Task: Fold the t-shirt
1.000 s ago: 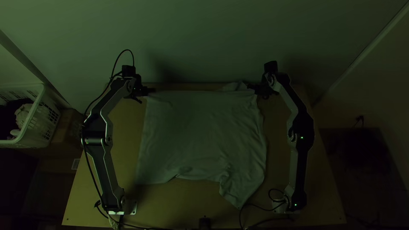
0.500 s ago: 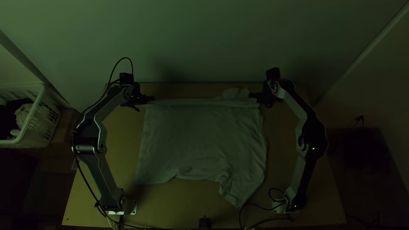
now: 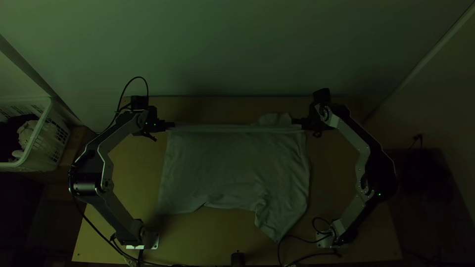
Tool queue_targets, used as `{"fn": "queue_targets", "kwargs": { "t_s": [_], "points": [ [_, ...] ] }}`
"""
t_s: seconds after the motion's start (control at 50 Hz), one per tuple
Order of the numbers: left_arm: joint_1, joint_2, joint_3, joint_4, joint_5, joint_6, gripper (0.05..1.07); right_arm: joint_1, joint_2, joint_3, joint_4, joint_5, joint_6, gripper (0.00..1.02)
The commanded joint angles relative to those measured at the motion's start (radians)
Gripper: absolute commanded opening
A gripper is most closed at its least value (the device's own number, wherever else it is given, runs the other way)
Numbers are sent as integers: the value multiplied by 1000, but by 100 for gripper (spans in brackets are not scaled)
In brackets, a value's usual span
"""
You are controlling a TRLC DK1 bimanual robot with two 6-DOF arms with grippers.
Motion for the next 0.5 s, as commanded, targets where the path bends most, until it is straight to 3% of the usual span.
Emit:
{"fn": "queue_targets", "kwargs": {
  "t_s": [0.0, 0.48],
  "points": [
    [24, -61, -66, 16, -8, 23, 8, 3, -76, -78, 12, 18, -7, 2],
    [12, -161, -274, 105, -7, 23, 8, 52, -231, -383, 92, 21, 2, 2]
  ]
}}
